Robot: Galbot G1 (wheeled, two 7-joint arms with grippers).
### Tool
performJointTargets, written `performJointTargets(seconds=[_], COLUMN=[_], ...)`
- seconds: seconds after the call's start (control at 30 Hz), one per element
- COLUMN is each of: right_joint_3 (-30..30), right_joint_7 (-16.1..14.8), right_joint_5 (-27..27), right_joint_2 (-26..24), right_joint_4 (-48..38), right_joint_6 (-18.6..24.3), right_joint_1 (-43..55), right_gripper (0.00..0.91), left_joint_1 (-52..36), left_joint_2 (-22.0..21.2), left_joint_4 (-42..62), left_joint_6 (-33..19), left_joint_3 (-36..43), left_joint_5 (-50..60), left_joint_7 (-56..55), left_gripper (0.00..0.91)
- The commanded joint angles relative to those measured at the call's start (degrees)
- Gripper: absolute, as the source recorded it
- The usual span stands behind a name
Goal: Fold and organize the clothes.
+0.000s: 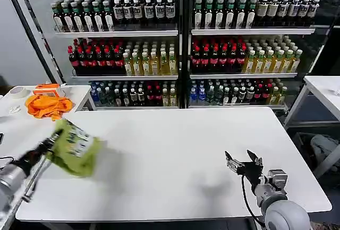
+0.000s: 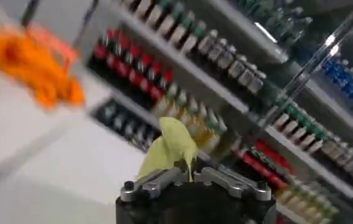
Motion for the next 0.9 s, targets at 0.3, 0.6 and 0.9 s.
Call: performJointTargets(seconds=[0.3, 0.6, 0.9], right_joint_3=[0.99, 2.86, 2.72], right_joint_7=[-0.11, 0.07, 0.20], right_joint_5=[-0.78, -1.06, -1.24], right_joint_2=[1.02, 1.18, 1.53], right_joint_4=[0.25, 1.99, 1.71], right_joint_6=[0.88, 0.70, 0.54], right_joint_1=[-2.26, -4.69, -4.43], right_gripper=[0.907, 0.907, 0.907], left_joint_1=[9.54, 5.63, 3.02], left_joint_2=[-7.55, -2.88, -1.09], left_joint_4=[-4.85, -17.34, -18.72], left_joint_6=[-16.12, -11.37, -1.78], left_joint_3=[29.98, 32.52, 19.72], left_joint_5=[86.21, 78.73, 35.33], left_joint_7=[-4.06, -2.63, -6.07], left_gripper=[0.020, 0.020, 0.020])
